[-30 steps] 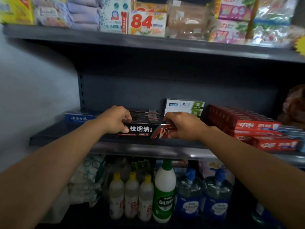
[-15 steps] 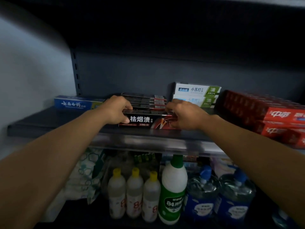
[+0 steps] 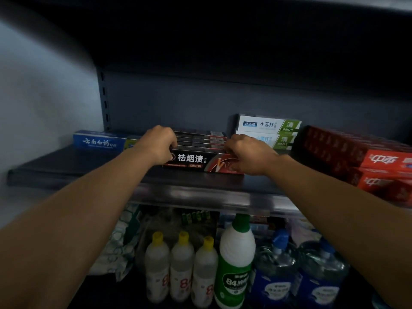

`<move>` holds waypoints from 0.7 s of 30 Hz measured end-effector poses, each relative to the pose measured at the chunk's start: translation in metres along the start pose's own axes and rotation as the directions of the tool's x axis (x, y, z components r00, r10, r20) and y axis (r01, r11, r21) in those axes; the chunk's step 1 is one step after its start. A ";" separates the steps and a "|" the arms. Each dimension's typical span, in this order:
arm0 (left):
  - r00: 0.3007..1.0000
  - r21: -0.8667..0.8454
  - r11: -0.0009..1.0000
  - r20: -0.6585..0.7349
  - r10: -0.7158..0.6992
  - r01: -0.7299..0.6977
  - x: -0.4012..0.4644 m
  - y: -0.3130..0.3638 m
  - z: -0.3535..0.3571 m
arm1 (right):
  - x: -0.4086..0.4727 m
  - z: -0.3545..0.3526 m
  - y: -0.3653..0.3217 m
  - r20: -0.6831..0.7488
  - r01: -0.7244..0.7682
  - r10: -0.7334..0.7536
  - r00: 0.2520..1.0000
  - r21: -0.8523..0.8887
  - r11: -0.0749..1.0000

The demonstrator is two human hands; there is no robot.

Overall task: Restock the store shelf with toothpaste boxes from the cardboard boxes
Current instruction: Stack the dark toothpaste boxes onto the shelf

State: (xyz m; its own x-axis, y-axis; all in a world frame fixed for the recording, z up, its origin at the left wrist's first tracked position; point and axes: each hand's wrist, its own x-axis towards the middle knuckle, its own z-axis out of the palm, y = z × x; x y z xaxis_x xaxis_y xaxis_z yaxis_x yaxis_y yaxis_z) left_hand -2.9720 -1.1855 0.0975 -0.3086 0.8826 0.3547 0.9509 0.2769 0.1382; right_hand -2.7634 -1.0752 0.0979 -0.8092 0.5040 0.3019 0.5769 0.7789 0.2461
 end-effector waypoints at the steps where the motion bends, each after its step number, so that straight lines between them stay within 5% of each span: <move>1: 1.000 0.005 1.000 0.003 -0.004 0.004 -0.001 0.001 -0.001 | -0.001 -0.001 -0.001 0.003 -0.001 0.001 1.000 -0.005 1.000; 14: 0.985 -0.029 0.987 0.071 0.159 -0.157 -0.089 0.050 -0.042 | -0.085 -0.051 -0.038 0.006 0.029 -0.029 1.000 0.033 0.999; 21: 0.920 -0.088 0.959 0.271 0.284 -0.270 -0.184 0.087 0.019 | -0.183 0.001 -0.084 0.166 0.065 -0.088 0.982 0.141 0.988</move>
State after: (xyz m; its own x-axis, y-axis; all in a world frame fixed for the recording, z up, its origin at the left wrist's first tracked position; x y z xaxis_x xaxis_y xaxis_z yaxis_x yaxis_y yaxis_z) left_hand -2.8322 -1.3161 0.0266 -0.0070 0.9933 0.1150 0.9930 -0.0067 0.1180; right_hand -2.6639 -1.2320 0.0212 -0.8641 0.4882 0.1223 0.5017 0.8548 0.1324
